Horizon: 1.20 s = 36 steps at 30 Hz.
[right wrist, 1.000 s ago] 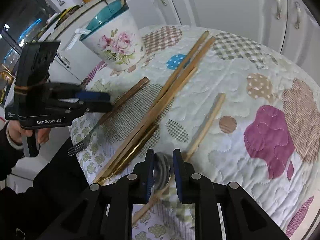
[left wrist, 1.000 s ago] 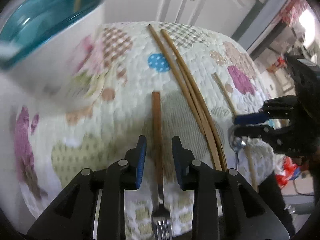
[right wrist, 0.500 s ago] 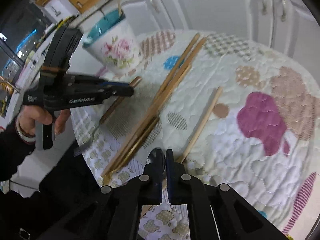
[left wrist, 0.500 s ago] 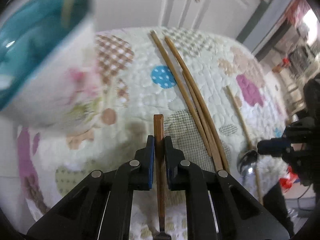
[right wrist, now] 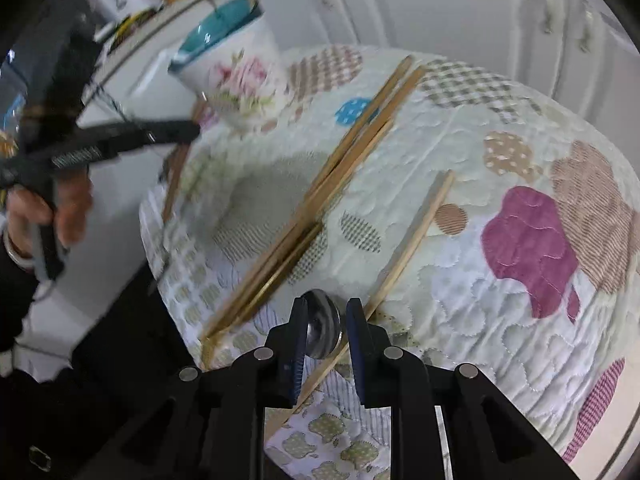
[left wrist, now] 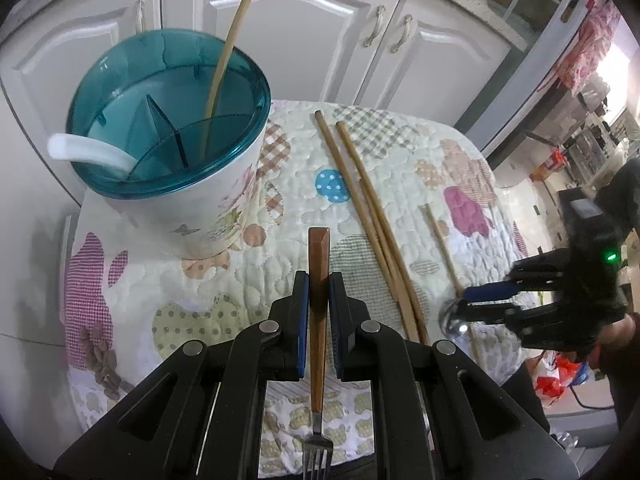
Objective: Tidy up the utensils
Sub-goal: 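Carry the fork over the holder with the left gripper while the right brings the spoon there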
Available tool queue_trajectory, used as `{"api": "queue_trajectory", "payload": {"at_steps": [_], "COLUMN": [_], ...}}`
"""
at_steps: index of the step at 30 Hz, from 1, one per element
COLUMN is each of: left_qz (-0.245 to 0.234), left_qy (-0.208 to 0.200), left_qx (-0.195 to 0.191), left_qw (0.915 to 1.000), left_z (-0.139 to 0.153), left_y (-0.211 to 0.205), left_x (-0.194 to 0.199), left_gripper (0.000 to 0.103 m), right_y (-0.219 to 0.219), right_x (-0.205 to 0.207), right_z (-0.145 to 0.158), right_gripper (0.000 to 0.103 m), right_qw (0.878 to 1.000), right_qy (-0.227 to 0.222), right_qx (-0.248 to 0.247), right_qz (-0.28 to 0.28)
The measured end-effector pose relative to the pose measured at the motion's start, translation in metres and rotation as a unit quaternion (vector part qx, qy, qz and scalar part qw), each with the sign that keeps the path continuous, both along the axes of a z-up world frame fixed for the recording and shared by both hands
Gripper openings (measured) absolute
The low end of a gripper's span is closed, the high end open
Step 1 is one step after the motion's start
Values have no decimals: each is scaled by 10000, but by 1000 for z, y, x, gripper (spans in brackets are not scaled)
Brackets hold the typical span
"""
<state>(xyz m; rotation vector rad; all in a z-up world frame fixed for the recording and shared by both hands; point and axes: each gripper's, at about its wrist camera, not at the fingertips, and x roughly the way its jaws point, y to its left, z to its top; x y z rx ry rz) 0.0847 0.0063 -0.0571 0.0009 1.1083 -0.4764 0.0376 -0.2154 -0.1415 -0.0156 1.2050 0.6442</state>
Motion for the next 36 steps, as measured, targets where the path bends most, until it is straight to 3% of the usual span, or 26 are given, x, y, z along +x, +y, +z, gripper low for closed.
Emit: {"api": "queue_trajectory", "payload": {"at_steps": [1,7,16,27,36], "left_qz": [3,99,465,600,888], "left_qy": [-19,-157,-624,-1065,-1889], "left_qx": [-12,-222,-901,-1340,-1084], "left_qw": [10000,9996,9929,9834,9719], "left_z": [2,21,88,157,219], "left_y": [1,16,64,100,123], "left_x": [-1,-10,-23,-24,3], "left_gripper": [8,8,8,8,8], "right_y": [3,2,-18,-23,27], "right_x": [1,-4,-7,10,63], "right_z": [-4,5,65,141,217], "right_gripper": [9,3,3,3,3], "right_qw": [10000,9999,9963,9818,9625], "right_qy": [17,-15,-701,-1505,-2372], "right_qx": [-51,-42,300,823,858], "right_qz": [57,102,-385,-816,-1002]}}
